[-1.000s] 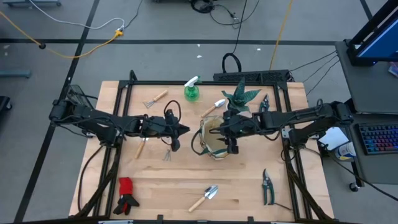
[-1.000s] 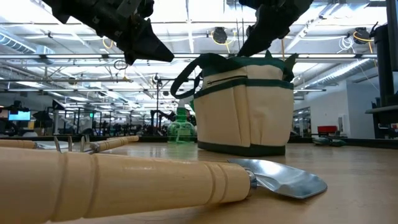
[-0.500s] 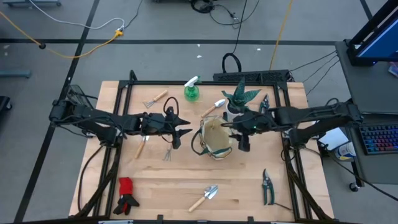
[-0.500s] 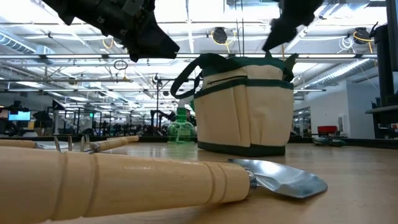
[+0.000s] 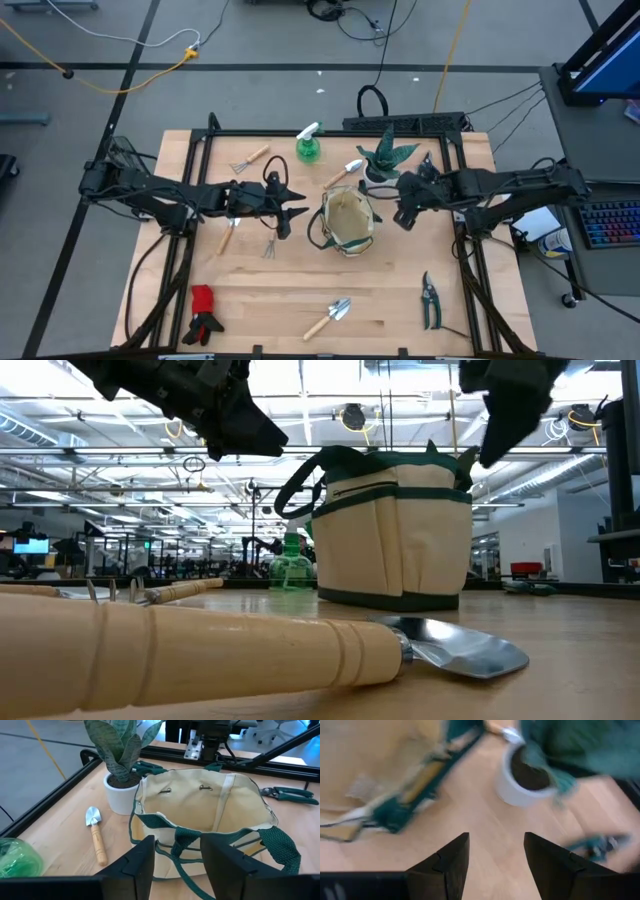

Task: Pick & Place Garden tools in Gardening bag
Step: Put the top green shear scissor into the gardening bag

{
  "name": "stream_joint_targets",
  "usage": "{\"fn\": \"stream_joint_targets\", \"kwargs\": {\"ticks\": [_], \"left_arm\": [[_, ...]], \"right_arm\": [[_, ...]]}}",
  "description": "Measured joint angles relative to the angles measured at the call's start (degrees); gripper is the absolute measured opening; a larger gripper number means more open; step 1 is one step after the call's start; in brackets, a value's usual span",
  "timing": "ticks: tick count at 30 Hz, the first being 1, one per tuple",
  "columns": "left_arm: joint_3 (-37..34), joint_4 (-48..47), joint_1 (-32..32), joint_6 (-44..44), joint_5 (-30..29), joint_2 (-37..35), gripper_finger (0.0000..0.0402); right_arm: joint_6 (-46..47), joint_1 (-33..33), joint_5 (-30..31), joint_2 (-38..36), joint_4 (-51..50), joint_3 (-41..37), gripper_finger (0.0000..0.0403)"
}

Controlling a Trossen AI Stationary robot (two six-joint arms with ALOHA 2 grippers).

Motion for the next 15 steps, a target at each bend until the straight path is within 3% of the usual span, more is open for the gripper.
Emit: {"fn": "stream_joint_targets", "kwargs": {"ticks": [7, 15], "left_arm": [[0.0, -0.02, 0.0, 0.06, 0.02, 0.0, 0.0163], [0.0, -0.02, 0.0, 0.06, 0.04, 0.0, 0.0163]], "right_arm": [[6.03, -2.47, 0.3, -0.55, -1.63, -5.36, 0.0183], [6.25, -7.36, 0.29, -0.55, -1.89, -10.22, 0.0183]]}}
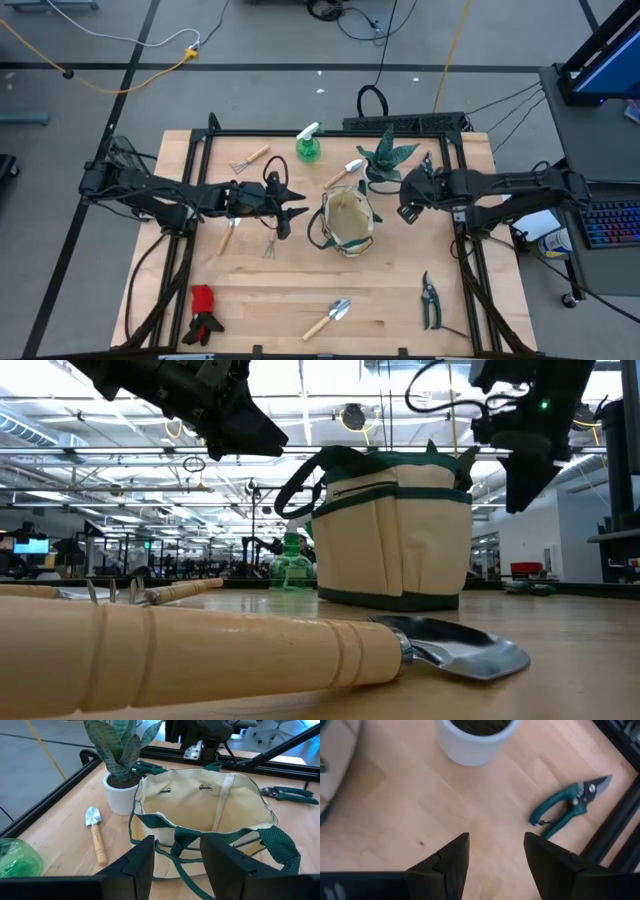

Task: Pick & Place Garden tools in Gardening bag
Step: Put the top green shear scissor into the gardening bag

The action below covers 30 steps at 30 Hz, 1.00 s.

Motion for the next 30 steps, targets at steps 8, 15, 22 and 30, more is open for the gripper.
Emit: {"fn": "stream_joint_targets", "kwargs": {"ticks": [8, 15, 22, 30], "left_arm": [[0.0, 0.01, 0.0, -0.01, -0.02, 0.0, 0.0163], [0.0, 0.0, 0.0, 0.1, -0.02, 0.0, 0.0163], [0.0, 0.0, 0.0, 0.19, -0.02, 0.0, 0.0163], [0.0, 0.02, 0.0, 0.21, -0.02, 0.0, 0.0163]], "right_arm": [[-0.29, -6.63, -0.02, 0.0, -0.05, -2.8, 0.0183], [-0.34, -13.2, -0.04, 0.0, -0.2, -6.14, 0.0183], [-0.56, -19.19, -0.04, 0.0, 0.31, -7.95, 0.0183], [-3.14, -25.24, -0.04, 0.02, 7.19, -10.97, 0.0183]]}}
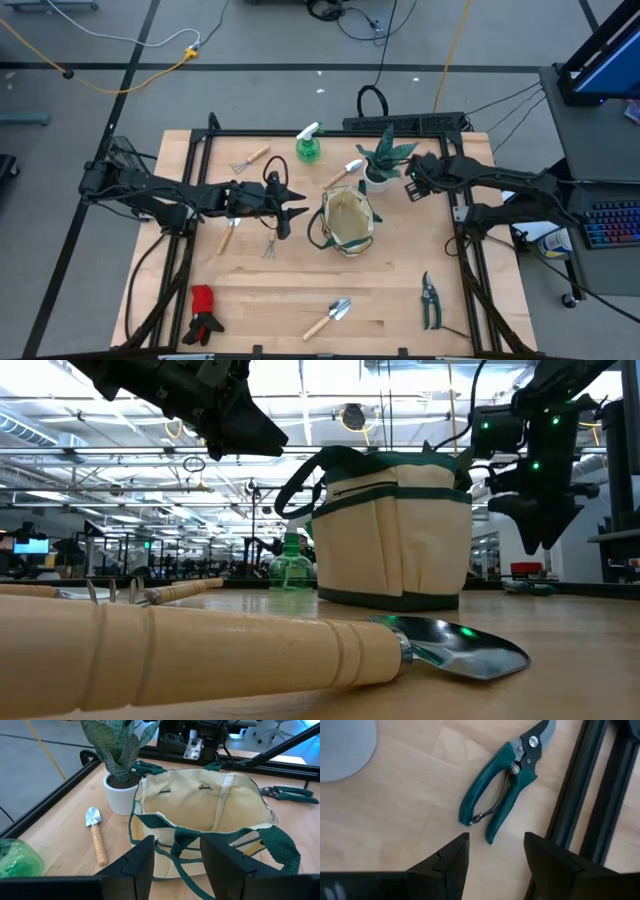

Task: Pick & Place Garden tools in Gardening bag
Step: Put the top green shear scissor into the gardening bag

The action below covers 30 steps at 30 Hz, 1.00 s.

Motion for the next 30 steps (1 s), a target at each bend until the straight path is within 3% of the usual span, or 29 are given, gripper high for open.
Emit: {"fn": "stream_joint_targets", "kwargs": {"ticks": [16, 22, 30], "left_arm": [[0.03, 0.0, 0.0, -0.03, -0.01, 0.0, 0.0163], [0.04, 0.0, -0.01, -0.04, -0.02, 0.0, 0.0163], [0.04, 0.02, 0.0, -0.04, -0.04, 0.0, 0.0163]], "right_arm": [[-5.25, -9.49, -0.35, 0.0, 16.23, -8.7, 0.0183], [-6.47, -11.42, -3.25, 0.0, 23.72, -12.85, 0.0183], [-7.87, -12.34, -3.04, 0.0, 24.56, -14.92, 0.0183]]}}
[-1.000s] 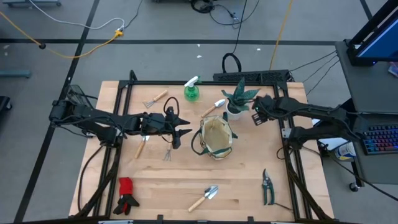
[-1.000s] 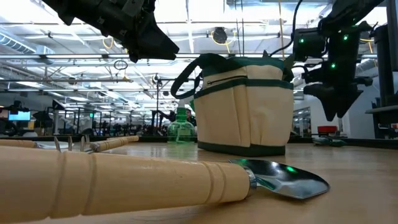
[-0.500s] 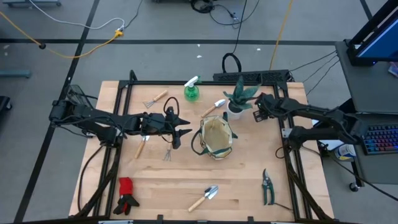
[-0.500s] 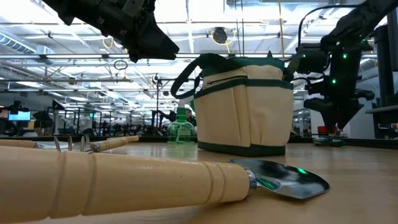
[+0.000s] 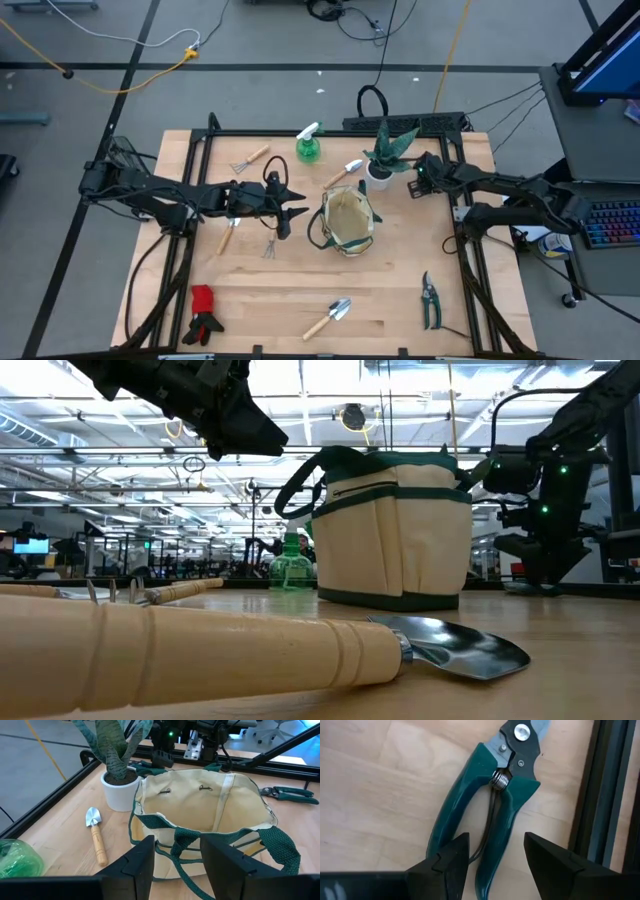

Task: Pick & Place Garden tools in Gardening bag
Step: Put the top green shear scissor into the gardening bag

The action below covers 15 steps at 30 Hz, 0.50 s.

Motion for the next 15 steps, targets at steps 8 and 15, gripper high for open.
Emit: {"fn": "stream_joint_targets", "kwargs": {"ticks": [8, 15], "left_arm": [[0.0, 0.0, 0.0, -0.01, -0.02, 0.0, 0.0163], [0.0, 0.0, 0.0, 0.0, -0.04, 0.0, 0.0163]], "right_arm": [[-3.55, 0.01, -0.45, -0.1, 0.34, -2.34, 0.0178], [-5.6, 0.01, -2.46, -0.14, 0.39, -3.47, 0.0123]]}}
